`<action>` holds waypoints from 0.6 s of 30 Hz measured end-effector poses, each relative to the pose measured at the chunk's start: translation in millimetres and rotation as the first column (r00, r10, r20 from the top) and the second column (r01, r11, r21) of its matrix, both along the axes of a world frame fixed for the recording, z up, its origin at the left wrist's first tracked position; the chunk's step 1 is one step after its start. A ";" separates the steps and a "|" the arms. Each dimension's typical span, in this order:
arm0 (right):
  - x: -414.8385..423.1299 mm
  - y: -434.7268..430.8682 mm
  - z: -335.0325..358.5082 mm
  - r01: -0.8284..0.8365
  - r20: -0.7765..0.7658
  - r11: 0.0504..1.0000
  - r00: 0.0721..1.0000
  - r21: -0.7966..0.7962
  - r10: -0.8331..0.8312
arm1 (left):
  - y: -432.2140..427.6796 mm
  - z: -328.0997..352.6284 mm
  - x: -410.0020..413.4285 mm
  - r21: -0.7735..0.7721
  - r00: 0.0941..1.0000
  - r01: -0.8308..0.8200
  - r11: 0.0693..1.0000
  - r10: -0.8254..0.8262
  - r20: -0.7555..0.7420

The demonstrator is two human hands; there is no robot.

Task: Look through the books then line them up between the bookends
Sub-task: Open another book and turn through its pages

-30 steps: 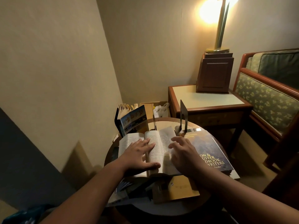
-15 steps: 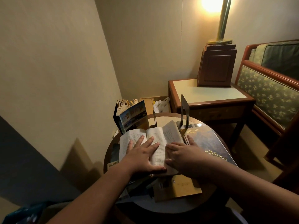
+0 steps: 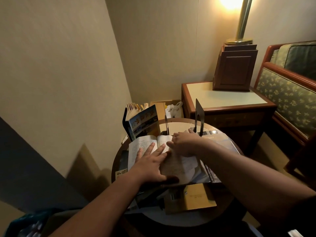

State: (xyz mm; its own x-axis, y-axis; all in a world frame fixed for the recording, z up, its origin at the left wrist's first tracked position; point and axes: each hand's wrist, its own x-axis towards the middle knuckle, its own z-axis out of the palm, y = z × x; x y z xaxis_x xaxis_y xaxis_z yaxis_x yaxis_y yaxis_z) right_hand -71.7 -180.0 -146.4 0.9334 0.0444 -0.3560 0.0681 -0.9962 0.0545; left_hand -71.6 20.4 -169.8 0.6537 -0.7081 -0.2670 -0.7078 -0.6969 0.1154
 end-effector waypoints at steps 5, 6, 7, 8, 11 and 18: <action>-64.7 17.1 -22.2 0.027 0.184 0.985 0.981 0.168 -0.058 | 2.2 -4.9 0.5 -0.073 1.000 -0.011 0.997 0.009 -0.020; -80.1 19.6 -25.7 0.032 0.192 0.978 0.979 0.207 -0.073 | 3.2 -6.3 1.0 -0.088 1.000 -0.011 0.996 0.009 -0.021; -94.1 22.5 -29.8 0.028 0.204 0.974 0.976 0.224 -0.075 | 3.9 -7.2 0.7 -0.096 1.000 -0.011 0.995 0.009 -0.019; -106.9 25.0 -33.6 0.023 0.216 0.973 0.974 0.229 -0.073 | 4.3 -7.9 0.6 -0.101 1.000 -0.009 0.995 0.007 -0.015; -129.2 28.1 -44.3 0.017 0.217 0.967 0.973 0.253 -0.074 | 3.8 -6.9 -1.3 -0.097 1.000 0.024 0.995 -0.025 -0.008; -122.3 30.0 -51.1 -0.009 0.243 0.937 0.967 0.350 -0.082 | 23.1 -16.2 0.6 -0.340 0.999 -0.034 0.940 0.032 -0.011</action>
